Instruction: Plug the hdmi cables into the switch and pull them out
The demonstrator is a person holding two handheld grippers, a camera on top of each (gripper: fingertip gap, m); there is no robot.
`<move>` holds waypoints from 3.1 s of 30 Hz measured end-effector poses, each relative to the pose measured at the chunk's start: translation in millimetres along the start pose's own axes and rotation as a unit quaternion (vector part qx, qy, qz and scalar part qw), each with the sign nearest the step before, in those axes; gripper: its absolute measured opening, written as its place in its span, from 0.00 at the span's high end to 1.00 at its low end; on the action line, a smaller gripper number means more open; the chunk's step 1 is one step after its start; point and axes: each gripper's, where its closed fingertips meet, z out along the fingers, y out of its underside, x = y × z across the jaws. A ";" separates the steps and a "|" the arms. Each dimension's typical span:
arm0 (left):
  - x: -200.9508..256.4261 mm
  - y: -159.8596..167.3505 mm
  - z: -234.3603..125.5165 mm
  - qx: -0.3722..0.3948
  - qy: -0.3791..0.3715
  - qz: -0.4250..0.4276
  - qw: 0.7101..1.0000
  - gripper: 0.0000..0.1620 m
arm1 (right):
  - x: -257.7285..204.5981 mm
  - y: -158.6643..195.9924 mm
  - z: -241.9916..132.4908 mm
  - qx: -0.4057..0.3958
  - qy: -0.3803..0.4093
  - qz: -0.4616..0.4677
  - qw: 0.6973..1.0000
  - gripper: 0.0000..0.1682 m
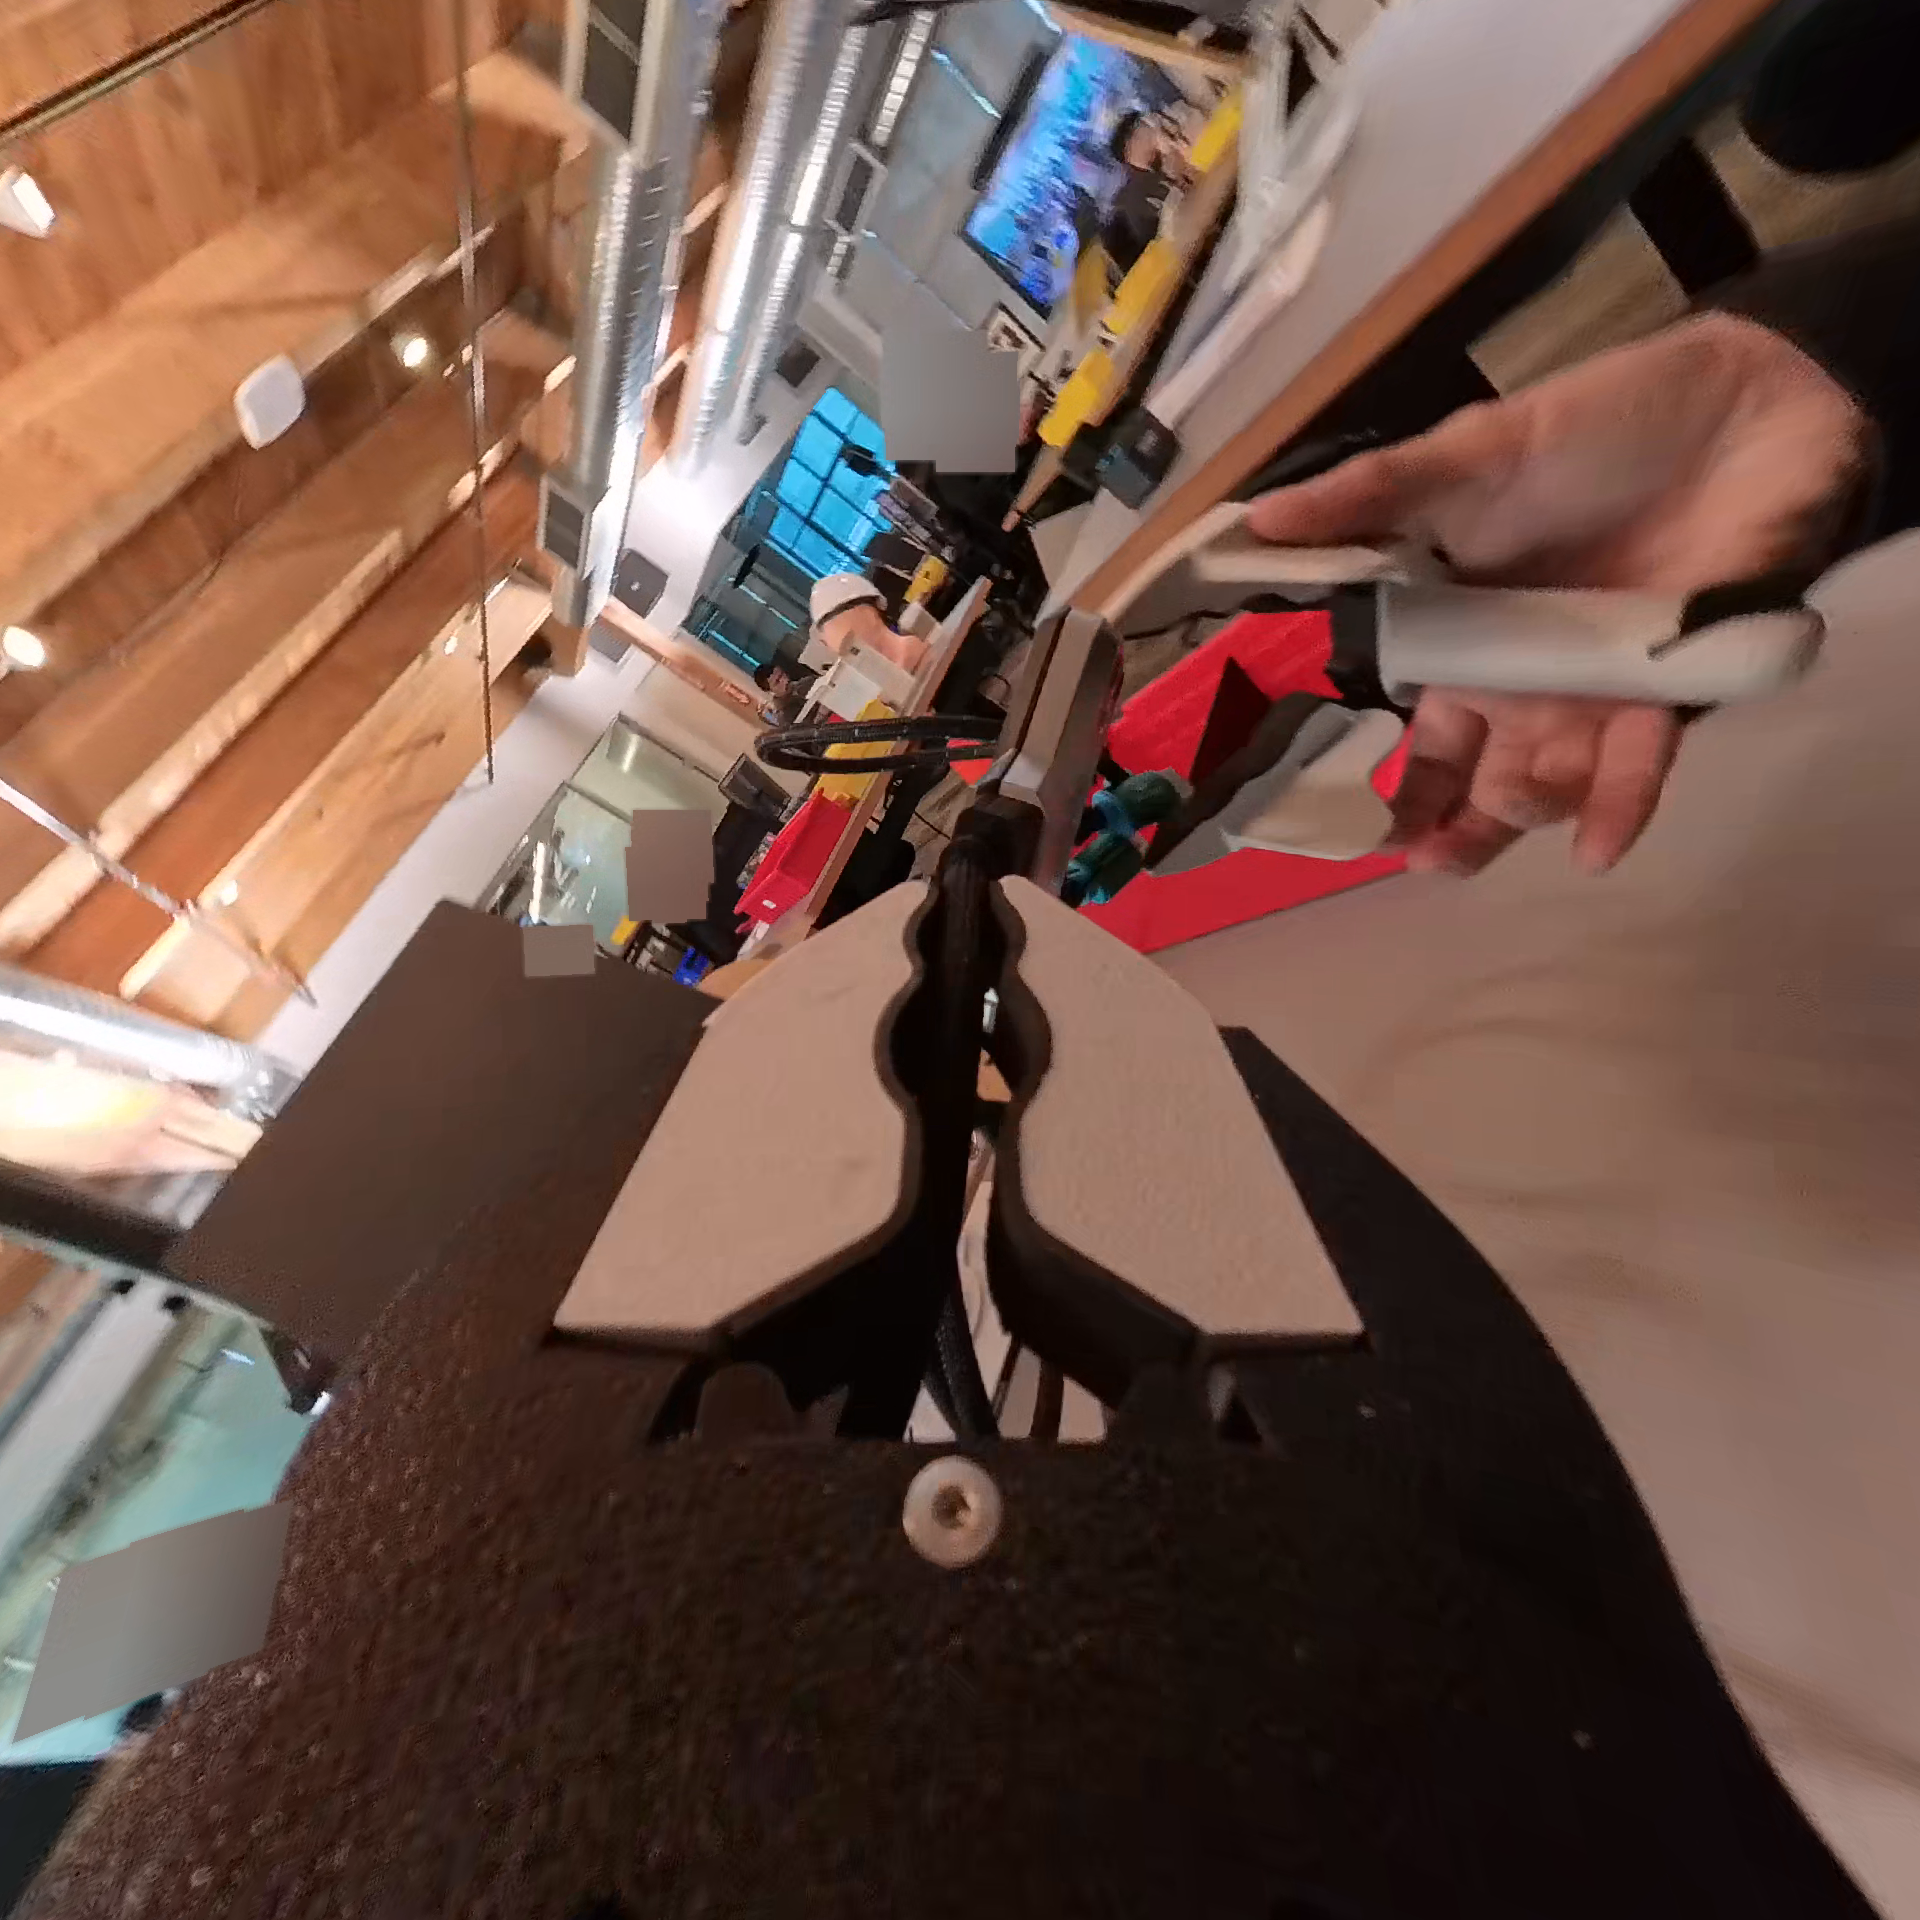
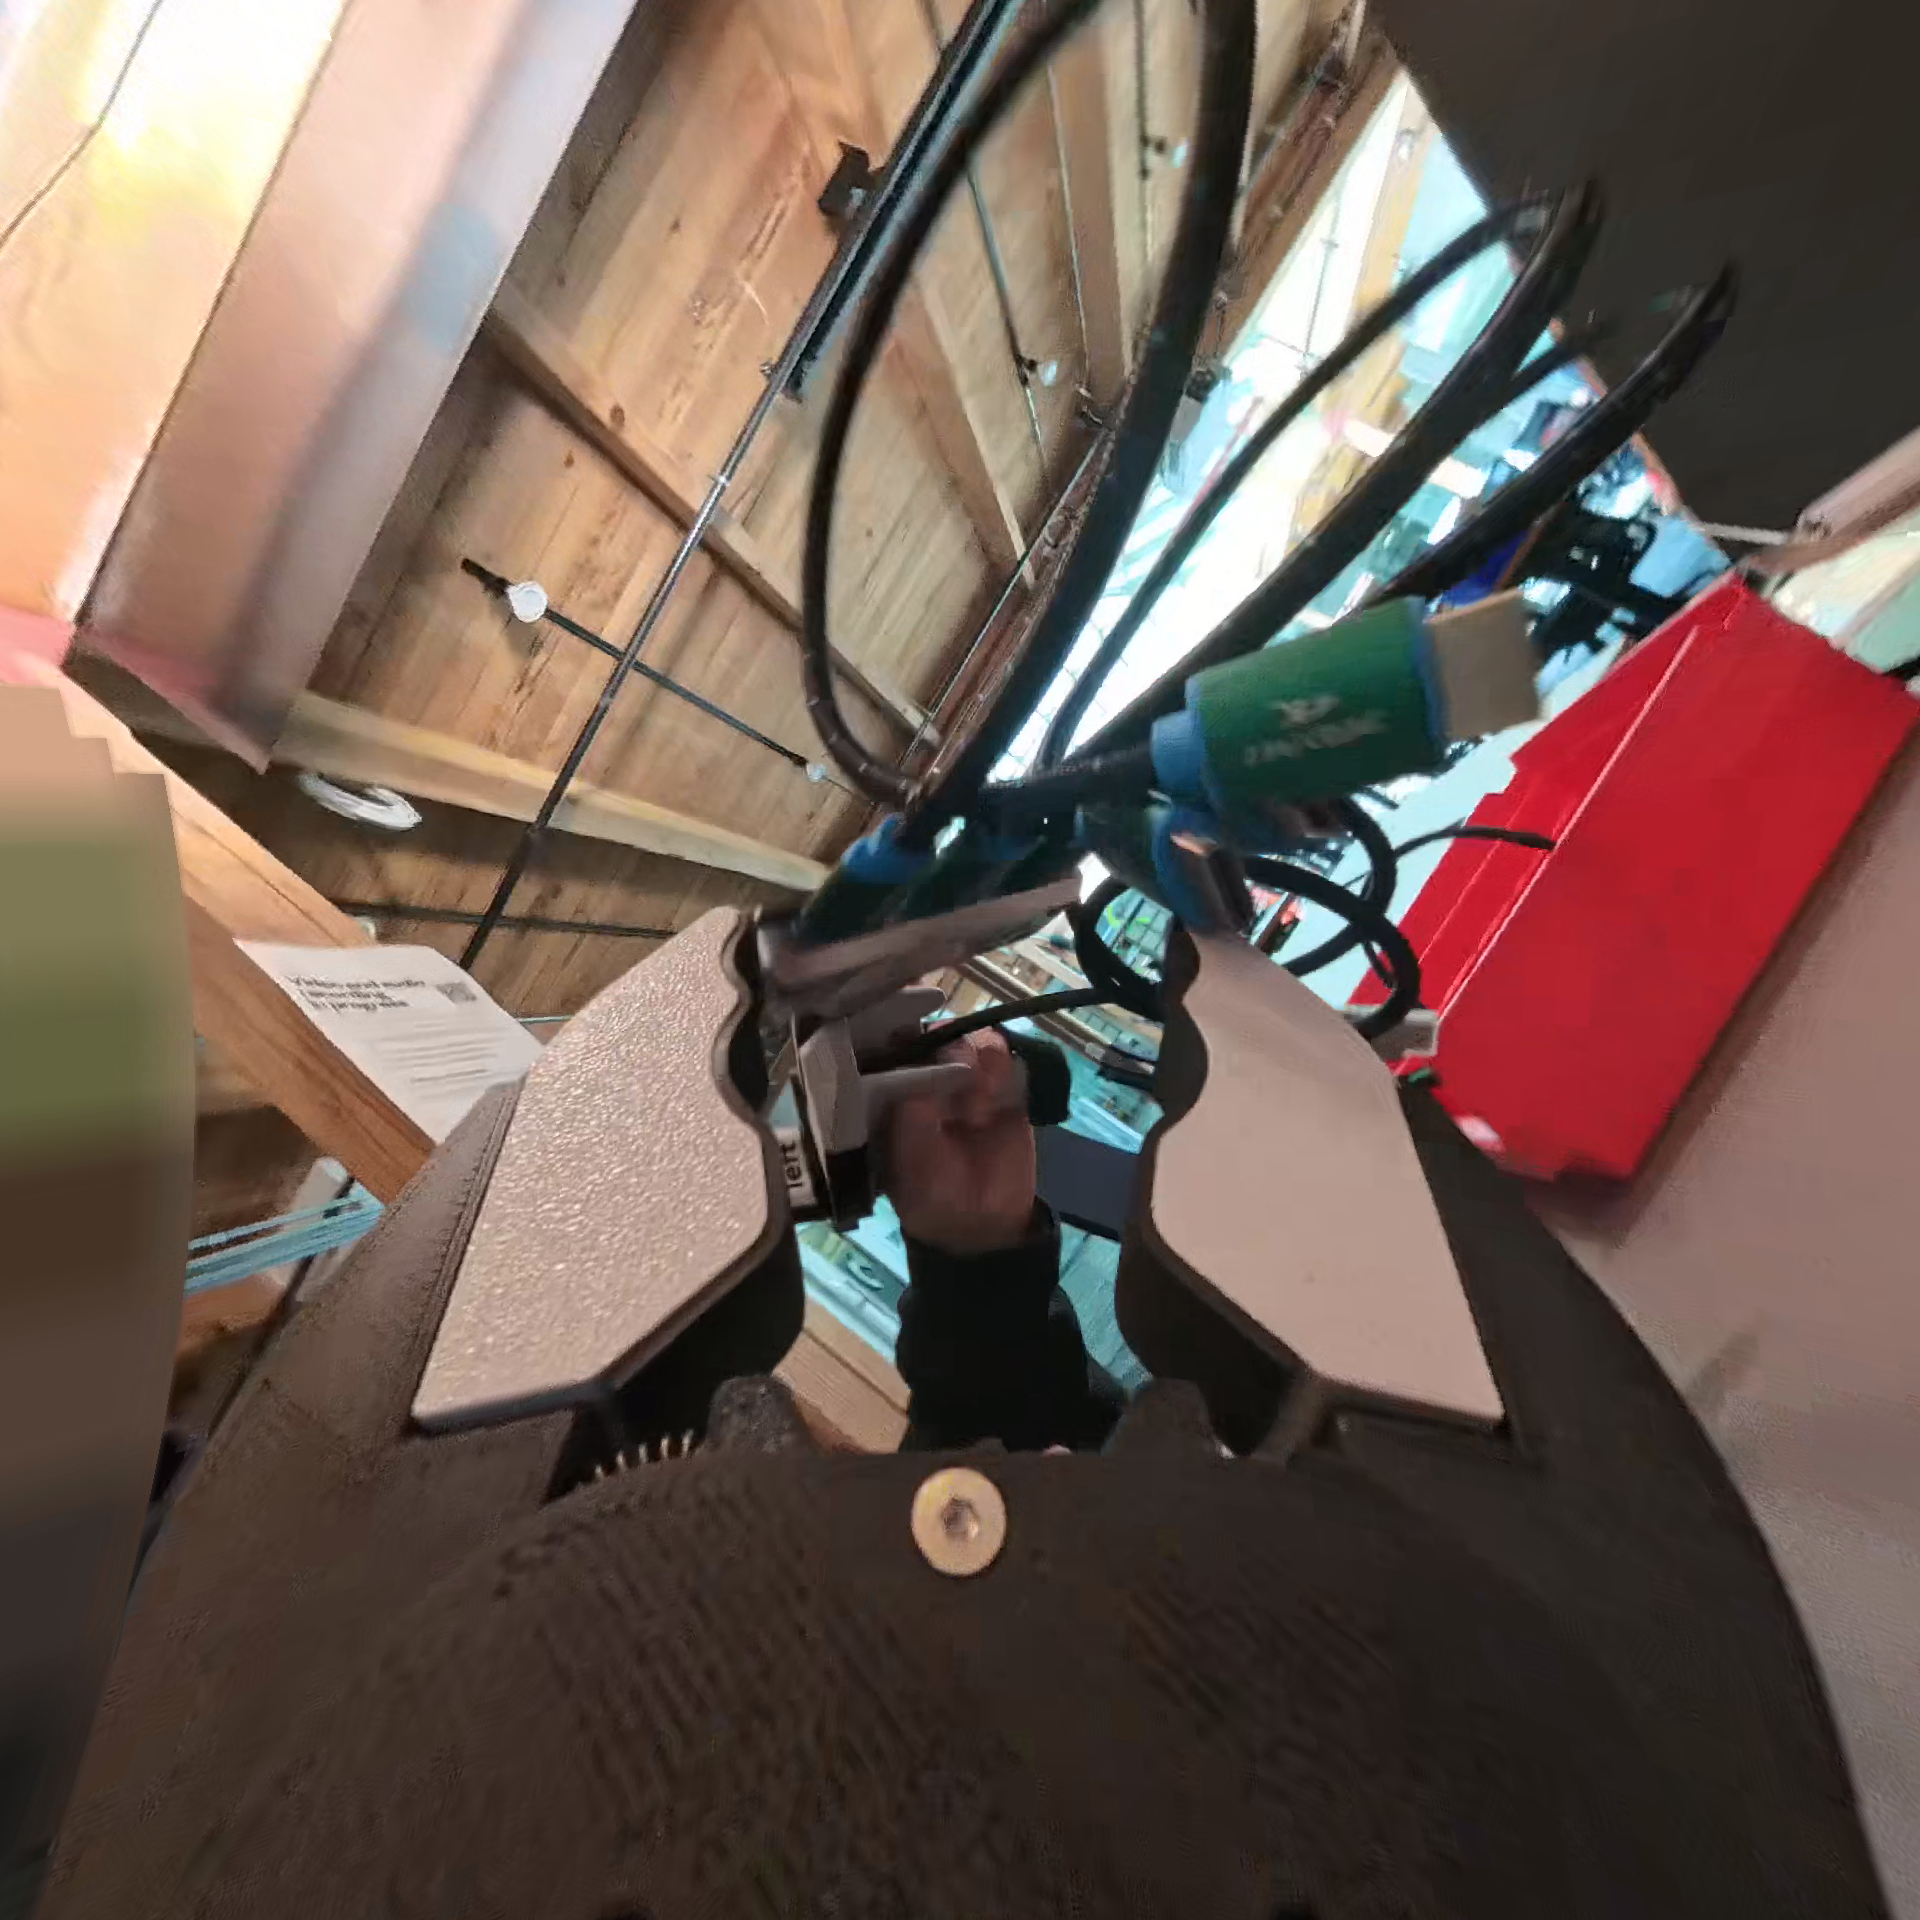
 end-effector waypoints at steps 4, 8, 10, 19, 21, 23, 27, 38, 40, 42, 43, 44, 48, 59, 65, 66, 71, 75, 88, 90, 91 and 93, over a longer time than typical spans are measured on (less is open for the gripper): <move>36.7 -3.6 19.9 -0.016 0.055 0.081 0.995 0.95 | -0.6 8.5 0.6 -0.017 -0.011 0.055 0.998 0.57; 41.2 2.5 24.7 -0.025 0.053 0.085 0.995 0.96 | 11.2 -2.1 -8.9 0.028 -0.021 0.092 0.995 0.77; 36.8 8.3 22.9 -0.023 0.042 0.036 0.998 0.96 | 6.3 -2.7 -9.5 0.028 -0.041 0.060 0.997 0.82; 48.3 33.3 24.7 -0.046 0.041 -0.157 0.986 0.78 | -14.1 -6.0 -3.9 0.039 -0.039 -0.154 0.986 0.92; 49.0 24.2 26.7 -0.013 0.045 -0.188 0.981 0.79 | -12.7 -1.5 -1.0 0.026 -0.017 -0.174 0.984 0.93; 51.8 25.0 31.6 -0.013 0.046 -0.203 0.978 0.79 | -14.7 0.5 2.1 0.028 -0.016 -0.156 0.987 0.93; 60.0 23.8 34.8 -0.009 0.039 -0.136 0.990 0.79 | -10.8 -5.7 0.8 0.047 0.012 -0.146 0.988 0.93; 84.4 33.7 52.1 -0.055 0.031 -0.199 0.978 0.68 | -2.9 -9.0 0.4 0.097 0.034 -0.114 0.988 0.93; 84.2 36.9 50.9 -0.094 0.002 -0.211 0.973 0.69 | 0.0 -12.1 -1.7 0.104 0.048 -0.122 0.986 0.93; 95.9 31.2 50.4 -0.099 0.009 -0.212 0.972 0.77 | 0.2 -15.1 -4.0 0.115 0.045 -0.112 0.986 0.93; 100.4 33.8 51.3 -0.111 -0.003 -0.213 0.971 0.79 | 0.4 -16.7 -5.3 0.121 0.045 -0.109 0.986 0.93; 103.4 38.2 52.8 -0.122 -0.022 -0.213 0.969 0.77 | 0.6 -17.3 -6.0 0.124 0.046 -0.108 0.985 0.93; 97.2 34.9 58.6 -0.077 -0.118 -0.254 0.957 0.77 | 1.0 -12.8 -5.2 0.126 0.044 -0.098 0.986 0.93; 95.2 34.2 77.3 0.002 -0.088 -0.272 0.958 0.81 | 6.8 -26.1 -21.4 0.144 0.065 -0.097 0.983 0.93; 83.5 38.6 71.2 0.022 0.018 -0.357 0.934 0.81 | 8.4 -20.2 -28.1 0.039 0.052 -0.116 0.991 0.81; 79.3 41.1 69.2 0.022 0.022 -0.363 0.931 0.81 | 9.3 -19.6 -30.9 0.025 0.059 -0.134 0.989 0.75; 64.1 52.1 55.3 0.034 0.058 -0.391 0.918 0.82 | 13.8 -18.6 -53.7 -0.014 0.103 -0.236 0.966 0.69; 60.3 52.5 54.0 0.029 0.061 -0.369 0.927 0.82 | 22.0 -13.7 -59.4 0.007 0.105 -0.221 0.970 0.72; 63.1 37.8 54.2 0.076 0.087 -0.390 0.913 0.82 | 19.6 -0.6 -38.3 0.032 0.031 -0.165 0.985 0.80; 65.7 37.4 54.8 0.073 0.090 -0.380 0.917 0.82 | 14.0 -3.9 -37.4 0.043 0.015 -0.162 0.986 0.89; 65.8 37.2 55.2 0.071 0.090 -0.376 0.920 0.82 | 14.4 -5.2 -36.9 0.046 0.021 -0.169 0.984 0.89; 64.0 35.9 54.7 0.075 0.090 -0.370 0.922 0.82 | 11.4 -5.9 -35.3 0.048 0.015 -0.163 0.985 0.89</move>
